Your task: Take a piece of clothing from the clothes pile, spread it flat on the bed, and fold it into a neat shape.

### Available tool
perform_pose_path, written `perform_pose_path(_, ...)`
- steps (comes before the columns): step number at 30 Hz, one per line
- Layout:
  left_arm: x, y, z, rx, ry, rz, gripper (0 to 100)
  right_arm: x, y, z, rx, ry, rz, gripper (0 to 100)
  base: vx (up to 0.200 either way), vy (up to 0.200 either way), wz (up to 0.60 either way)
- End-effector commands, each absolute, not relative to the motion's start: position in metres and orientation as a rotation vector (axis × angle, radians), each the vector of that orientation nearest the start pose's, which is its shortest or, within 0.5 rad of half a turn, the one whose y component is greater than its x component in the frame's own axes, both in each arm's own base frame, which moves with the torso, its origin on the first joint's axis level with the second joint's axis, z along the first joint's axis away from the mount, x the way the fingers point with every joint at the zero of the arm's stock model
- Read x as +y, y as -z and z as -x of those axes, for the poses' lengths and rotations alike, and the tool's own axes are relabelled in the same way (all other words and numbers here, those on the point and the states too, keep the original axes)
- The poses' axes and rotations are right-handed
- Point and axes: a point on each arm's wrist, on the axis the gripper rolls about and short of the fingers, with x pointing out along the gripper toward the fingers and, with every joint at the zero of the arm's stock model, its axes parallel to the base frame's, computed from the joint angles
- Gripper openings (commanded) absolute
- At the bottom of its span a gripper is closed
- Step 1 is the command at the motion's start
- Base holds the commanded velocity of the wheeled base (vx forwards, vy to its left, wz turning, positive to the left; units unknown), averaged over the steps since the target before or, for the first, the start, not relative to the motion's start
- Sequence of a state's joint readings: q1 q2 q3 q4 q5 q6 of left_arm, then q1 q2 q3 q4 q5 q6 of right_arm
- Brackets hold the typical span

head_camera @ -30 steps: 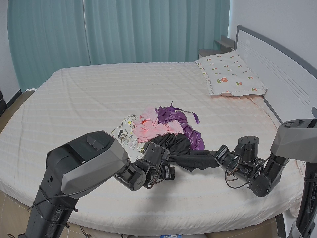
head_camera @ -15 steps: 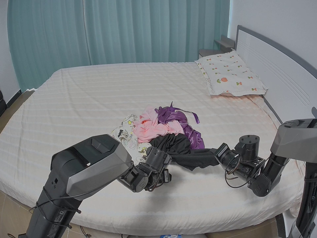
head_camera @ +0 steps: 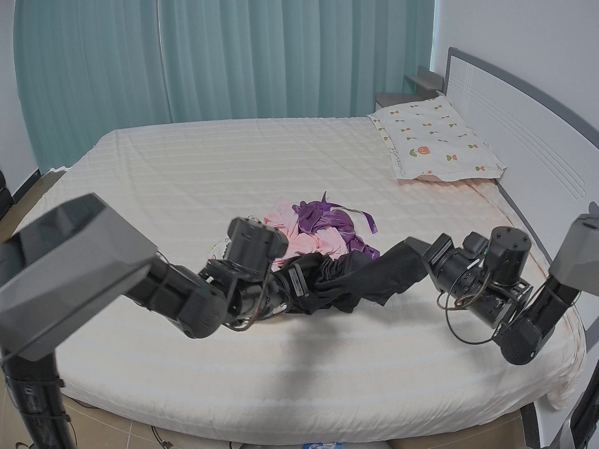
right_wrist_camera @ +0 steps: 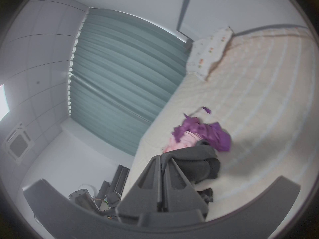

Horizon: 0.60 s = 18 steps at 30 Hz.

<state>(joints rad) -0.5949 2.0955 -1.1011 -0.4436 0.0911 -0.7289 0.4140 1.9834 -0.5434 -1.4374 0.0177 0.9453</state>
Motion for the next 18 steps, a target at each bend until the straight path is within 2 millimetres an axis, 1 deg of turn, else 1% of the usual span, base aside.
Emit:
perform_pose_path(1, -0.176, -0.205, -0.293, 0.412, 0.347, 0.65, 0, 0.12, -0.195, -0.275, -0.041, -0.545, -0.877, 0, 0.0, 0.0, 0.0)
perform_pose_path(2, -0.164, -0.226, -0.284, 0.342, 0.349, 0.666, 0, 0.115, -0.222, -0.273, -0.112, -0.557, -0.862, 0, 0.0, 0.0, 0.0)
perform_pose_path(4, -0.153, -0.242, -0.278, 0.282, 0.329, 0.685, 0, 0.112, -0.245, -0.27, -0.17, -0.574, -0.865, 0, 0.0, 0.0, 0.0)
perform_pose_path(5, -0.149, -0.247, -0.277, 0.262, 0.318, 0.69, 0, 0.11, -0.252, -0.269, -0.184, -0.576, -0.866, 0, 0.0, 0.0, 0.0)
perform_pose_path(6, -0.148, -0.248, -0.276, 0.255, 0.313, 0.692, 0, 0.11, -0.255, -0.268, -0.19, -0.579, -0.867, 0, 0.0, 0.0, 0.0)
perform_pose_path(7, -0.138, -0.257, -0.271, 0.21, 0.281, 0.703, 0, 0.108, -0.268, -0.265, -0.215, -0.587, -0.868, 0, 0.0, 0.0, 0.0)
perform_pose_path(10, -0.135, -0.261, -0.269, 0.195, 0.267, 0.708, 0, 0.108, -0.27, -0.263, -0.219, -0.592, -0.869, 0, 0.0, 0.0, 0.0)
perform_pose_path(11, -0.13, -0.258, -0.262, 0.21, 0.25, 0.724, 0, 0.112, -0.258, -0.266, -0.171, -0.58, -0.864, 0, 0.0, 0.0, 0.0)
perform_pose_path(12, -0.13, -0.252, -0.261, 0.228, 0.244, 0.722, 0, 0.113, -0.254, -0.267, -0.157, -0.573, -0.863, 0, 0.0, 0.0, 0.0)
perform_pose_path(13, -0.13, -0.24, -0.26, 0.26, 0.231, 0.714, 0, 0.114, -0.245, -0.271, -0.132, -0.563, -0.86, 0, 0.0, 0.0, 0.0)
perform_pose_path(16, -0.131, -0.227, -0.256, 0.307, 0.222, 0.704, 0, 0.115, -0.237, -0.275, -0.102, -0.551, -0.858, 0, 0.0, 0.0, 0.0)
perform_pose_path(17, -0.131, -0.218, -0.254, 0.338, 0.213, 0.709, 0, 0.116, -0.229, -0.276, -0.074, -0.541, -0.855, 0, 0.0, 0.0, 0.0)
perform_pose_path(18, -0.131, -0.216, -0.253, 0.346, 0.21, 0.712, 0, 0.117, -0.227, -0.275, -0.065, -0.541, -0.854, 0, 0.0, 0.0, 0.0)
